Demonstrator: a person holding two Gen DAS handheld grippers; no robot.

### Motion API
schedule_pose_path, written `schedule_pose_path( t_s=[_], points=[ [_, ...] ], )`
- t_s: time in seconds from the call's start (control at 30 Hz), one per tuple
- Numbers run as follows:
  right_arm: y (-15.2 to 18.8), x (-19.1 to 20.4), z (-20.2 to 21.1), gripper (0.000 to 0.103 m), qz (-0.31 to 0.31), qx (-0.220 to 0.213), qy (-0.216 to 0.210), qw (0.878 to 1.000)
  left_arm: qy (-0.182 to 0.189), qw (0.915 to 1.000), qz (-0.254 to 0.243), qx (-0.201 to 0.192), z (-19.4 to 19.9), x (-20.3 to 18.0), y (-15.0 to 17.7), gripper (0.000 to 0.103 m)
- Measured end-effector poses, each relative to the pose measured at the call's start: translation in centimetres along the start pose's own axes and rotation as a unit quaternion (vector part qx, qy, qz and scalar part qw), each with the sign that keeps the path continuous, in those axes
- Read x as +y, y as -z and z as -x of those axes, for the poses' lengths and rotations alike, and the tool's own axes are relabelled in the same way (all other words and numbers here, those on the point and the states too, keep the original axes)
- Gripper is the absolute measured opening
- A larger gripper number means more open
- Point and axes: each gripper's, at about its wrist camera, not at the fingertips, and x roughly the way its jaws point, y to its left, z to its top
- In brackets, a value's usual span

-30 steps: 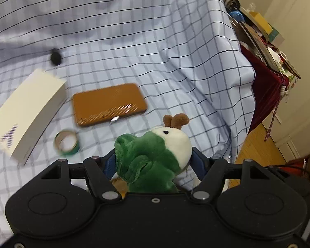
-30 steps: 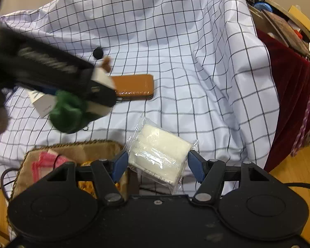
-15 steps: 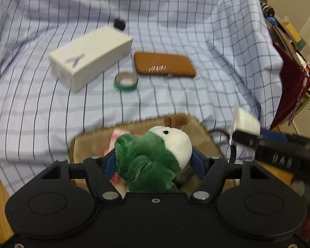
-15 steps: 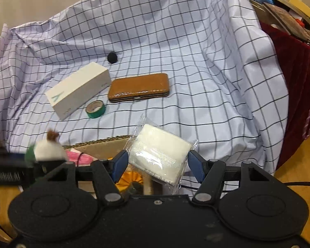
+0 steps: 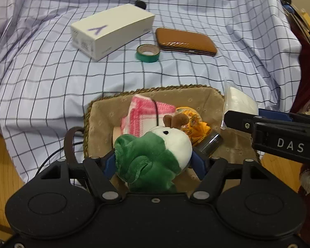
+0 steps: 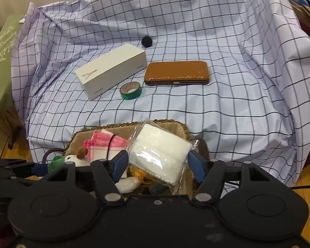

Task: Organize soft objects
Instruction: 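Lower both grippers into the basket and open them to release the items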

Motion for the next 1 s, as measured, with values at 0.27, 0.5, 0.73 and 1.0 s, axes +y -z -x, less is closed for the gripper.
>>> schedule_pose_path(
  t_s=[0.27,0.5,0.73,1.0],
  points=[
    [0.0,0.7,-0.8,0.064,0.013,0.012,-0.006,1.0,-0.016,0.9998,0.012,0.003,-0.2,0.4,0.6,0.067],
    [0.0,1.0,-1.4,0.065,0.019,0.024,-0.006,1.0,-0.019,0.9998,0.005,0.01,-0.9,0.0,1.0,0.067],
    [0.0,1.1,-2.0,0.066,0.017,0.032,-0.01,0.999,-0.031,0.9995,0.007,0.009,-1.1,0.0,0.9,0.072],
    [-0.1,1.1,-2.2,0.067,0.016,0.033,-0.013,0.999,-0.035,0.9993,0.01,0.004,-1.0,0.0,0.6,0.073]
  ],
)
